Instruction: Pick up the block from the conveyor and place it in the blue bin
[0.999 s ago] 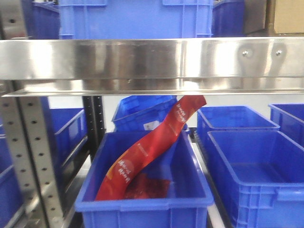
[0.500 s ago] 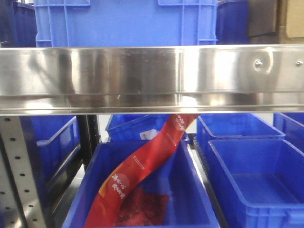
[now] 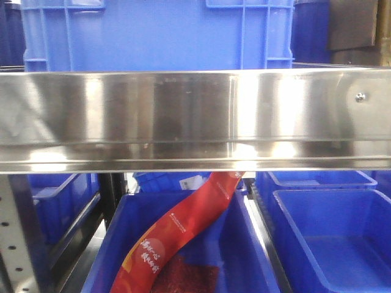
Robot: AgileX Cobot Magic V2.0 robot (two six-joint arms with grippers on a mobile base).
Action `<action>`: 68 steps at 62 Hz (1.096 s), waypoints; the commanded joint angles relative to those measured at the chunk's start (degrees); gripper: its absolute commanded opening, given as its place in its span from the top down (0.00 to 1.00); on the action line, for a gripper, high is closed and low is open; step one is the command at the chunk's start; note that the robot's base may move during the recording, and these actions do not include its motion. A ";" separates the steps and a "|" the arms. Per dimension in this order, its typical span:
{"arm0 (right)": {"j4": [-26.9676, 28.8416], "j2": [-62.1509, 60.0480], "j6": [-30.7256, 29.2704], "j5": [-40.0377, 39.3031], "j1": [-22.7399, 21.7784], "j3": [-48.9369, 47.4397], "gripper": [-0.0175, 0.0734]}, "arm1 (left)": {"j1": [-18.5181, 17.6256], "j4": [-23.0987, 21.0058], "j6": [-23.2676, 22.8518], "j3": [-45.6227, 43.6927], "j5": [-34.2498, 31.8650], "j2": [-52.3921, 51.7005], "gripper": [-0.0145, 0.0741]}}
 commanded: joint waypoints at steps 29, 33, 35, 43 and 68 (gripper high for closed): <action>-0.32 -0.21 -0.07 -0.88 -0.23 -0.14 0.99 | -0.13 -0.51 -0.27 -0.07 -1.26 -0.18 0.96; -0.32 -0.21 -0.07 -0.88 -0.23 -0.14 0.99 | -0.13 -0.51 -0.27 -0.07 -1.26 -0.18 0.96; -0.32 -0.21 -0.07 -0.88 -0.23 -0.14 0.99 | -0.13 -0.51 -0.27 -0.07 -1.26 -0.18 0.96; -0.32 -0.19 -0.07 -1.13 -0.23 -0.14 0.99 | -0.13 0.21 -0.27 -0.07 -4.72 0.04 0.96; -0.32 0.80 -0.07 -1.77 -0.23 -0.14 0.99 | -0.13 0.21 -0.27 -0.18 -4.50 1.56 0.96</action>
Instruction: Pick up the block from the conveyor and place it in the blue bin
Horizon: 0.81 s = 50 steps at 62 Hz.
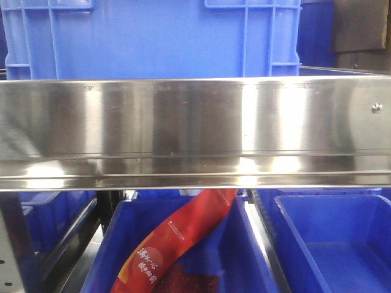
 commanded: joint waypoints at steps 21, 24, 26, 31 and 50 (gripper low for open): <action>-0.32 15.93 -0.07 -7.05 8.56 -8.47 0.99 | -1.22 -0.40 -0.27 -14.79 4.47 22.33 0.96; -0.32 19.02 -0.07 -8.66 10.49 -10.42 0.99 | -2.71 -0.40 -0.27 -17.77 5.87 26.24 0.96; -0.32 21.35 -0.07 -9.31 11.52 -11.46 0.99 | -3.94 -0.40 -0.27 -19.41 6.80 28.04 0.96; -0.32 25.91 -0.07 -10.97 14.16 -14.64 0.99 | -8.56 -0.40 -0.03 -23.33 8.39 32.56 0.96; -0.32 43.32 -0.07 -14.50 22.67 -27.62 0.99 | -25.89 2.14 -0.03 -32.74 -0.48 51.95 0.96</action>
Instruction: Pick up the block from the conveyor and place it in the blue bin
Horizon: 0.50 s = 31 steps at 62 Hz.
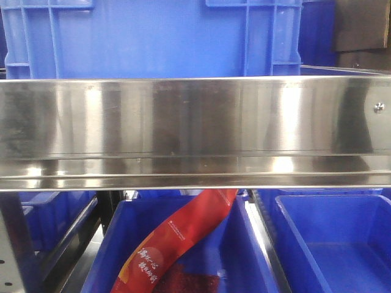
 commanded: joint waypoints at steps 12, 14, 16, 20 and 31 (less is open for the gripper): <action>-0.32 10.02 -0.07 -9.42 1.88 -4.34 0.99 | -1.92 -3.57 -0.03 -6.92 -8.59 14.69 0.96; -0.32 10.84 -0.07 -9.94 1.88 -4.34 0.99 | -1.92 -4.44 -0.03 -7.46 -8.59 16.15 0.96; -0.32 11.50 -0.07 -10.18 1.88 -4.34 0.99 | -1.92 -5.27 -0.03 -8.08 -8.59 17.38 0.96; -0.32 12.25 -0.07 -9.73 1.88 -4.34 0.99 | -1.92 -6.33 -0.03 -8.92 -8.59 18.74 0.96; -0.32 12.59 -0.07 -6.19 1.88 -4.34 0.97 | -1.92 -7.26 -0.03 -9.18 -6.83 19.23 0.96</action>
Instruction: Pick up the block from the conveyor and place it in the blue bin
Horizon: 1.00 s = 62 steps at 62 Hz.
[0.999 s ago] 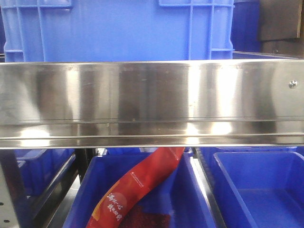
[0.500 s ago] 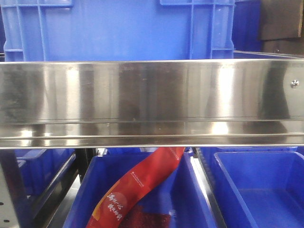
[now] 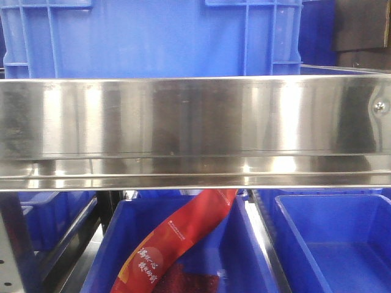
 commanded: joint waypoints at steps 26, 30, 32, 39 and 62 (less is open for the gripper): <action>-0.29 -0.27 -0.07 5.94 -0.01 -0.58 0.24 | -0.23 -0.91 -0.03 -0.87 0.20 -0.34 0.27; -0.29 -0.67 -0.07 5.56 -0.01 -0.58 0.24 | -0.23 -0.91 -0.03 -0.87 -0.03 -0.45 0.26; -0.29 -1.12 -0.07 5.32 -0.01 -0.71 0.25 | -0.23 -0.91 -0.03 -0.87 -0.15 -0.93 0.27; -0.29 -3.32 -0.07 7.14 -0.01 -2.51 0.43 | -0.23 -0.91 -0.03 -0.87 -0.15 -3.58 0.41; -0.29 -7.57 -0.07 8.75 -1.28 -3.50 0.99 | 0.00 4.23 -0.16 -0.87 1.80 -8.64 0.96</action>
